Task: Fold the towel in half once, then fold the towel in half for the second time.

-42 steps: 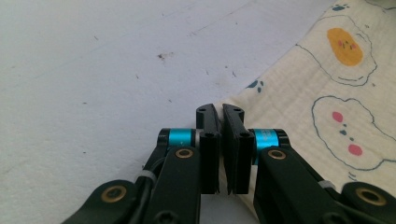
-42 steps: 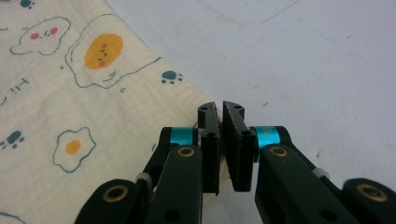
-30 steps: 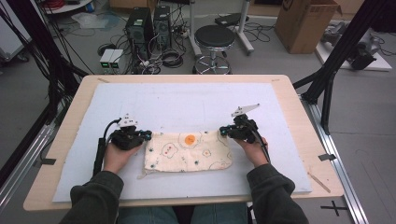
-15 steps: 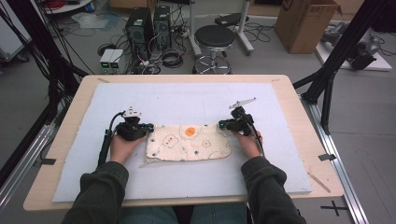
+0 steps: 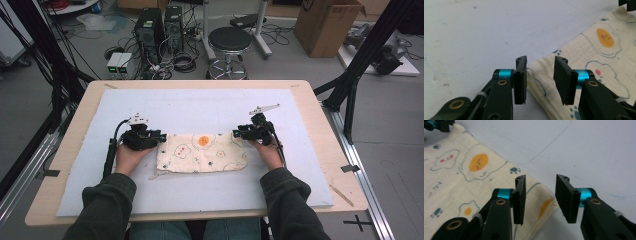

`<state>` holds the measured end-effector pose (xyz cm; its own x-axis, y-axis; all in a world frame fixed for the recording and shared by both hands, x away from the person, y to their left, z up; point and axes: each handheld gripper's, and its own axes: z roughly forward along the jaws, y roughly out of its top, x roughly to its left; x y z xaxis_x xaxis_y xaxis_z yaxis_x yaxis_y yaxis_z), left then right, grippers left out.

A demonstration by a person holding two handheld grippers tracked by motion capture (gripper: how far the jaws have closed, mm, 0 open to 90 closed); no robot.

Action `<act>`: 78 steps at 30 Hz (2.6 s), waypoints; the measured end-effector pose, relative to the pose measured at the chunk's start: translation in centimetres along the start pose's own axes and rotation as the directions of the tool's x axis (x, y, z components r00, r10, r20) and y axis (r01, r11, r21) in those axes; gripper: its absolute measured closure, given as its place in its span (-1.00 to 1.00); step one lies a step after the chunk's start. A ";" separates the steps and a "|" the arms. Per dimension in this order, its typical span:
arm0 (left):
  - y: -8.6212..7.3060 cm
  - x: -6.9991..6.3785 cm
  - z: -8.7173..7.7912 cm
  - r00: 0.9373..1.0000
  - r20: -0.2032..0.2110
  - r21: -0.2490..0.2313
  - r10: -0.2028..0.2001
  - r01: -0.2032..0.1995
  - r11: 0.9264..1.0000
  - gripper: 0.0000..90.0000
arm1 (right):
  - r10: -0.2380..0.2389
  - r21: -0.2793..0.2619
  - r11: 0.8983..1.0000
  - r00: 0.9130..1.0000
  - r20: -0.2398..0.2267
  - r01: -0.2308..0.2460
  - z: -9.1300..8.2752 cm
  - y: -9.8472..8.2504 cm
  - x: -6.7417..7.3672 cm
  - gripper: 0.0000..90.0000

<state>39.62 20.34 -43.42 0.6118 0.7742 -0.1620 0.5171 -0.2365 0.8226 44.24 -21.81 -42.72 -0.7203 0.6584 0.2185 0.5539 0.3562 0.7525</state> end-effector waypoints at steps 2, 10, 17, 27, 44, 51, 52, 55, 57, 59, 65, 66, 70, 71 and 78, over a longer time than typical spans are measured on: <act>0.1 0.0 -0.2 1.000 0.009 -0.005 -0.011 0.011 1.000 0.31 | -0.002 -0.010 1.000 1.000 0.001 0.002 -0.4 0.1 0.1 0.18; 0.8 -0.3 -1.0 0.999 0.037 -0.008 -0.015 0.016 1.000 0.13 | -0.026 0.003 1.000 0.999 0.030 0.026 -1.5 1.2 0.9 -0.24; 2.5 0.0 -2.7 1.000 0.026 -0.041 -0.013 0.014 0.999 0.00 | -0.056 -0.005 0.998 0.997 0.053 0.056 -2.8 2.9 1.0 -0.41; 3.2 -0.1 -3.6 0.999 0.032 -0.049 0.011 -0.009 0.999 -0.07 | -0.067 0.002 0.998 0.997 0.037 0.067 -3.2 3.5 1.3 -0.52; 3.0 -0.2 -2.8 0.999 0.050 -0.042 0.021 -0.019 0.999 -0.21 | -0.034 0.047 0.998 0.999 0.008 0.033 -2.0 3.0 0.5 -0.52; 2.8 -0.1 -1.9 0.999 0.051 -0.017 0.009 -0.008 1.000 -0.25 | -0.035 0.070 0.997 0.999 0.009 0.034 -1.4 2.9 0.3 -0.43; 2.8 -0.1 -1.8 0.999 0.050 -0.014 0.014 -0.013 1.000 -0.24 | -0.037 0.072 0.997 0.999 0.011 0.037 -1.2 2.9 0.2 -0.43; 2.7 -0.1 -1.3 0.999 0.041 0.001 0.012 -0.012 1.000 -0.16 | -0.027 0.081 0.996 1.000 0.004 0.027 -0.9 2.8 0.1 -0.37; 2.5 0.0 -1.0 0.999 0.041 0.009 0.008 -0.008 1.000 -0.12 | -0.029 0.084 0.996 1.000 0.007 0.028 -0.7 2.7 -0.1 -0.32; 2.4 0.2 -0.8 0.999 0.038 0.022 0.004 -0.005 1.000 -0.08 | -0.024 0.079 0.997 1.000 0.004 0.024 -0.6 2.6 -0.2 -0.24; 2.2 0.3 -0.2 0.999 0.035 0.037 -0.011 0.010 0.999 0.02 | 0.001 0.092 0.996 1.000 0.012 -0.002 -0.3 2.0 -0.9 -0.13; 2.2 0.3 -0.1 1.000 0.026 0.039 -0.007 0.006 0.999 0.03 | -0.004 0.092 0.996 1.000 0.009 0.003 -0.3 2.0 -1.0 -0.12; 2.1 0.4 0.2 1.000 0.000 0.056 -0.024 0.024 0.998 0.02 | 0.000 0.093 0.996 1.000 0.017 -0.001 -0.3 1.9 -1.0 -0.06; 2.0 0.5 0.2 1.000 0.001 0.059 -0.031 0.031 0.998 0.02 | -0.006 0.093 0.996 1.000 0.017 0.004 -0.2 1.9 -1.0 -0.03; 1.8 0.7 0.8 0.999 0.006 0.080 -0.045 0.044 0.996 0.12 | -0.007 0.115 0.993 1.000 0.001 0.007 0.4 1.8 -1.0 0.14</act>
<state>41.45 20.00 -42.46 0.5915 0.7806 -0.2019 0.5897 -0.2481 0.7686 46.13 -21.63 -41.86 -0.7236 0.6567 0.2124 0.5934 0.4349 0.6773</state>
